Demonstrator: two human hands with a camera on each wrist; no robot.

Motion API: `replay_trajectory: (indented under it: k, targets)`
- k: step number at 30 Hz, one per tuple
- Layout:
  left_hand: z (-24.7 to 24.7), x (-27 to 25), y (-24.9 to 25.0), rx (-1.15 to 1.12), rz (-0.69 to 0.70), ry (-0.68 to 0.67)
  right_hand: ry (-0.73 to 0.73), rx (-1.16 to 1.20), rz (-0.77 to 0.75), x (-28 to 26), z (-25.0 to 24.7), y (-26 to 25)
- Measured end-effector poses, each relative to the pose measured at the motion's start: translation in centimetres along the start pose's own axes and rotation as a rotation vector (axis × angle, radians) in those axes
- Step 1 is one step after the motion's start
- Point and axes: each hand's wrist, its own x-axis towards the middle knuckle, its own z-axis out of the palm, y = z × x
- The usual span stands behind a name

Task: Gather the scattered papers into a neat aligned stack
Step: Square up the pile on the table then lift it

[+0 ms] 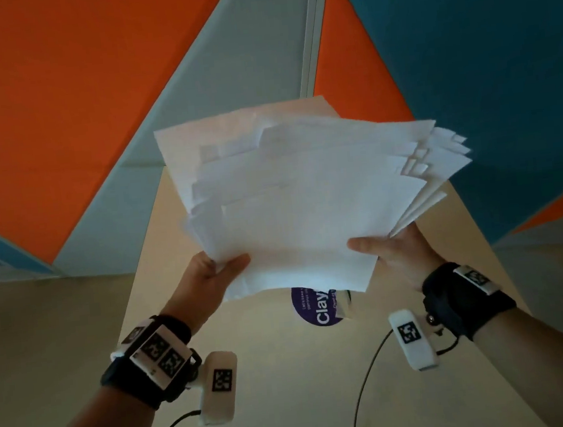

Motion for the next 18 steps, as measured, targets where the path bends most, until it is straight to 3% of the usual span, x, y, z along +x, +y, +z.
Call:
replay_trajectory:
  k: [6,18]
  targets:
    - [0.3,-0.9,-2.5,0.057,-0.063,0.036,0.118,-0.091,-0.020,-2.1,0.9,1.9]
    - [0.5,-1.1,2.3,0.041,0.134,0.069,0.144,-0.119,-0.031,-2.6,1.0,2.5]
